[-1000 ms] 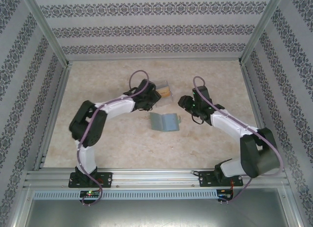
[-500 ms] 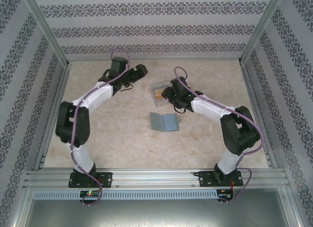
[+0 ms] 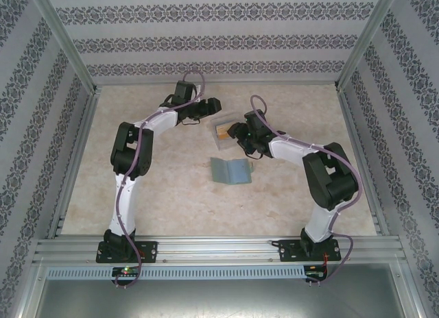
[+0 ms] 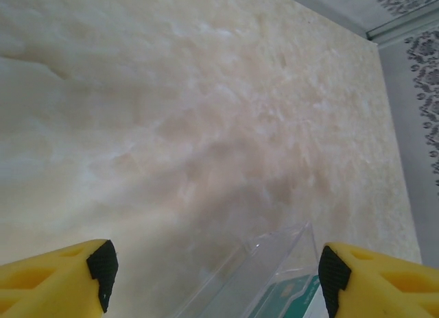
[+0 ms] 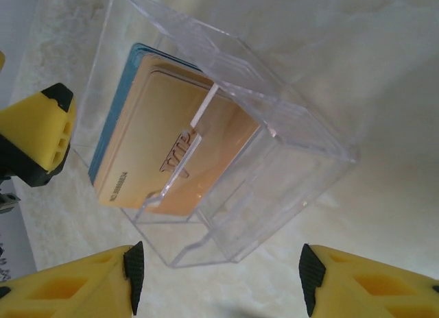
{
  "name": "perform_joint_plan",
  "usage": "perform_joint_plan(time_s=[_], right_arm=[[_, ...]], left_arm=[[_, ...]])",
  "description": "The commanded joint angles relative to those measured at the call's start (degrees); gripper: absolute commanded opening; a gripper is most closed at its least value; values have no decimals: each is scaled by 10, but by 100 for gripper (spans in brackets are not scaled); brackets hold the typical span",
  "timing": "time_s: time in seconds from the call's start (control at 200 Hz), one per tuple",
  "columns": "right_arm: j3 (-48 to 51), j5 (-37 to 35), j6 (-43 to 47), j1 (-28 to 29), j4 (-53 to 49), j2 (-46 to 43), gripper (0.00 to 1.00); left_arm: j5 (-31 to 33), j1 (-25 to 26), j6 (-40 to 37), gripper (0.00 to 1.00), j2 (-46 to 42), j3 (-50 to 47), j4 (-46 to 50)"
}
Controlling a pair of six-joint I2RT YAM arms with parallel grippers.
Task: Put the credit cards into the card holder
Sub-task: Rotate the storage box at the top-center of the table.
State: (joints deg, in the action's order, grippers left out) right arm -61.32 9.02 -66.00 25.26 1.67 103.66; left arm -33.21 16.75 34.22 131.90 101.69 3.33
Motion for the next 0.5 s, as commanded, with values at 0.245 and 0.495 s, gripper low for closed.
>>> perform_joint_plan(time_s=[0.245,0.495], right_arm=[[21,93,11,-40,254,85,64],[-19,145,20,-56,329,142,61]], left_arm=[[-58,10,124,76,-28,-110,-172],[-60,12,208,75,-67,-196,-271]])
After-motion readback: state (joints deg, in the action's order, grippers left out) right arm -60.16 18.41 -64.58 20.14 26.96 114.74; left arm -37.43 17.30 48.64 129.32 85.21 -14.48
